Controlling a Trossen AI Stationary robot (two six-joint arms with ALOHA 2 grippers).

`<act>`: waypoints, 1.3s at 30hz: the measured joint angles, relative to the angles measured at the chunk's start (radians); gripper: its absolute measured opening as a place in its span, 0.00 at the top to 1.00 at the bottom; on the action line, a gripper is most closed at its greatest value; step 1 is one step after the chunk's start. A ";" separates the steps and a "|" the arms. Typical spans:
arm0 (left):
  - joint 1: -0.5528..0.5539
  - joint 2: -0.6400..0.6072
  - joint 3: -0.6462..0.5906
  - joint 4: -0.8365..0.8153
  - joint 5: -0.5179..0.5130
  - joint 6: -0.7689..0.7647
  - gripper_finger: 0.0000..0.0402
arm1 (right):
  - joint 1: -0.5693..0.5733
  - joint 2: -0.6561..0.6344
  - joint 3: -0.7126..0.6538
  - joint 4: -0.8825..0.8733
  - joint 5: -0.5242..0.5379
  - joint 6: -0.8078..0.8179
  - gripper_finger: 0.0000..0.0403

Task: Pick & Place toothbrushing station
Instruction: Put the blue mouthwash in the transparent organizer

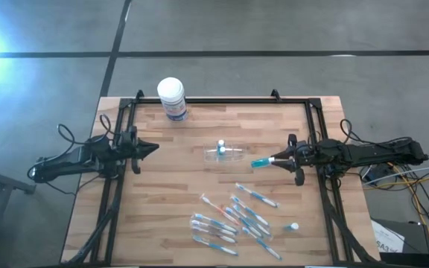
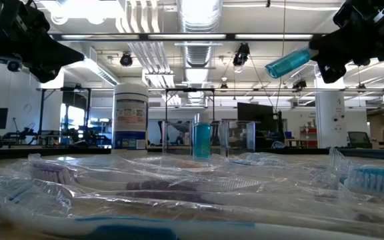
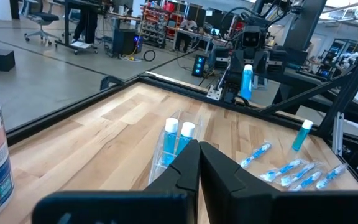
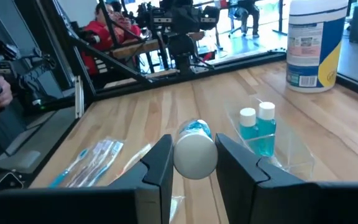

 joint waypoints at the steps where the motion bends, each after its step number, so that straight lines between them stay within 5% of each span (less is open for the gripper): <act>1: 0.000 0.000 0.000 0.000 0.000 0.000 0.97 | -0.004 0.000 0.000 0.000 0.000 0.002 0.79; 7: 0.000 0.000 -0.011 0.002 0.000 0.001 0.97 | -0.040 0.020 0.065 -0.094 0.023 0.035 0.79; 13: 0.000 0.002 -0.026 0.005 0.000 -0.001 0.97 | -0.087 0.133 0.272 -0.323 0.051 0.032 0.79; 20: 0.000 0.002 -0.033 0.020 0.000 -0.002 0.97 | -0.171 0.389 0.585 -0.613 0.055 0.011 0.79; 39: 0.000 0.002 -0.044 0.022 0.000 0.004 0.97 | -0.271 1.134 1.294 -0.974 -0.081 -0.160 0.78</act>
